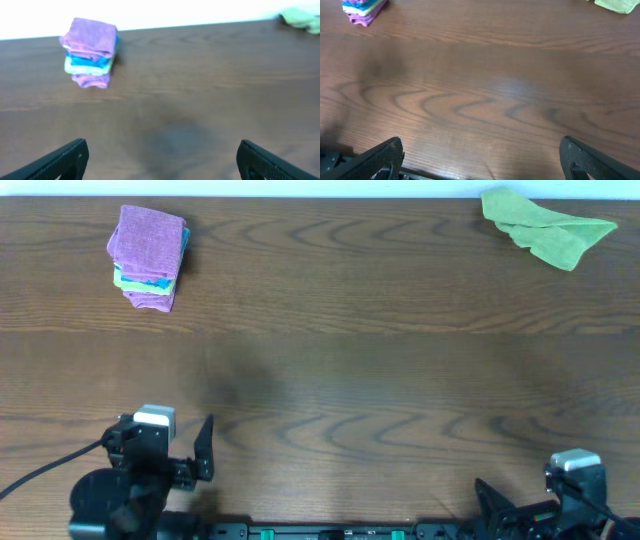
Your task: Fold the cloth
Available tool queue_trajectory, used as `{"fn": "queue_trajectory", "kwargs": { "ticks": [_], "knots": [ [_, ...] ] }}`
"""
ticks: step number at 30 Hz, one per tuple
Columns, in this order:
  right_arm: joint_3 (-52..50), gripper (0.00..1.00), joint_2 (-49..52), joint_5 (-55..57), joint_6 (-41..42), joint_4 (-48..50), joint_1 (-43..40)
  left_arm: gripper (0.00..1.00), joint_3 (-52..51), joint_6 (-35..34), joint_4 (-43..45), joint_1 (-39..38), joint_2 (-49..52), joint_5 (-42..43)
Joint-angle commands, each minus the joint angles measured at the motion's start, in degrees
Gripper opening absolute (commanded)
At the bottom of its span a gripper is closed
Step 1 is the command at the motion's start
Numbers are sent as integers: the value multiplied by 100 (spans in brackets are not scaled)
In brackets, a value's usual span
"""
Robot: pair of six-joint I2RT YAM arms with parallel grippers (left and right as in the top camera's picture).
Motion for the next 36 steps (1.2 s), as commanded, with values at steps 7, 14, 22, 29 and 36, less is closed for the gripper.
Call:
{"fn": "queue_trajectory", "kwargs": {
  "ticks": [7,14,22,29,36],
  "knots": [
    [-24,99,-24,9,-42,-9,46,95,-1703,313,962,496,-804,7],
    [-24,99,-24,7,-42,-11,46,95,-2483,315,1215,505,-1368,4],
    [-24,99,-24,9,-42,-11,46,95,-2739,317,1272,531,-1364,-17],
    [-24,99,-24,9,-42,-11,46,95,-3174,269,1252,531,-1364,52],
    [-24,99,-24,9,-42,-9,46,95,-3174,275,1248,531,-1362,0]
  ]
}}
